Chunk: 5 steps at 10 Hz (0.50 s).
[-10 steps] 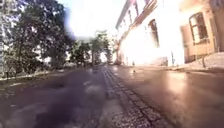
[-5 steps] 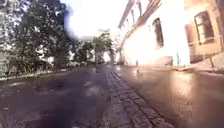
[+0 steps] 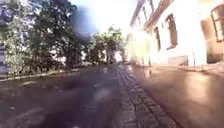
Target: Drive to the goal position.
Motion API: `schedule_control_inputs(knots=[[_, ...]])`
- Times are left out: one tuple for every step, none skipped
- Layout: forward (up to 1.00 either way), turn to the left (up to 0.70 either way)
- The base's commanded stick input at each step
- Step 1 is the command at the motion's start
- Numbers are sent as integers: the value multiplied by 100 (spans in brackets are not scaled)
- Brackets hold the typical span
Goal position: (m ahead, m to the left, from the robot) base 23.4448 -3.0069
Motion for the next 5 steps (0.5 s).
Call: schedule_control_inputs(knots=[[50,0],[50,0],[50,0],[50,0],[50,0]])
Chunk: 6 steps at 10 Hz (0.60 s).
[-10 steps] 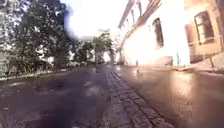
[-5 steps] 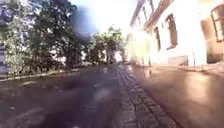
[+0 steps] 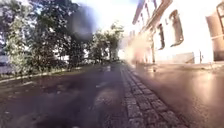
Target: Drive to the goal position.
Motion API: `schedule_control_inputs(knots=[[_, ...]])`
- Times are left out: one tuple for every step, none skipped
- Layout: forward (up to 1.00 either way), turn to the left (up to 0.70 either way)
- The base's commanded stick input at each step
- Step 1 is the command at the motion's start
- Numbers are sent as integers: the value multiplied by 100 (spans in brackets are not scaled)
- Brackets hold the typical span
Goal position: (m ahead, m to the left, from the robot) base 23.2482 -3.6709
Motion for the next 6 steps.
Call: schedule_control_inputs(knots=[[50,0],[50,0],[50,0],[50,0],[50,0],[50,0]])
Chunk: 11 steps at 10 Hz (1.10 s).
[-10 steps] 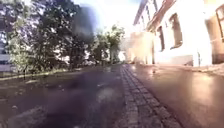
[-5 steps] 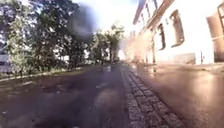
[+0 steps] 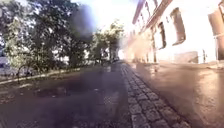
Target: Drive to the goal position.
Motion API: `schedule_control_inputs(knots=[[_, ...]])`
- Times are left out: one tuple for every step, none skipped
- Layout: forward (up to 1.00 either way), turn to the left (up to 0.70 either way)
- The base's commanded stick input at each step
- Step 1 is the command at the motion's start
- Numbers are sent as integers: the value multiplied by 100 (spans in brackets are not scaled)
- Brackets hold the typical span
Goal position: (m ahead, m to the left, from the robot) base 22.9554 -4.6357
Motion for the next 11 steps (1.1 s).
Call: schedule_control_inputs(knots=[[50,0],[50,0],[50,0],[50,0],[50,0],[50,0],[50,0],[50,0],[50,0],[50,0],[50,0]])
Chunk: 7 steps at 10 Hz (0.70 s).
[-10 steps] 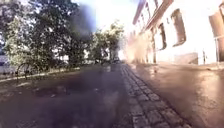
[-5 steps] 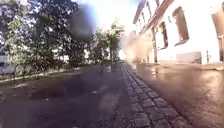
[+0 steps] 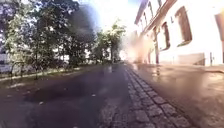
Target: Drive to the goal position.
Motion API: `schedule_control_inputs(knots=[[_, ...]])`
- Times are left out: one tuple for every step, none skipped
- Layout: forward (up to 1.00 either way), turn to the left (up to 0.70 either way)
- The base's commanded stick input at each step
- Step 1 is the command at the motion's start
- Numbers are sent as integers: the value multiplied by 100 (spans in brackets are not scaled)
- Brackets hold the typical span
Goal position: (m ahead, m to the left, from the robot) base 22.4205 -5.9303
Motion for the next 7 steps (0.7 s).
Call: schedule_control_inputs(knots=[[50,0],[50,0],[50,0],[50,0],[50,-10],[50,-32],[50,-41]])
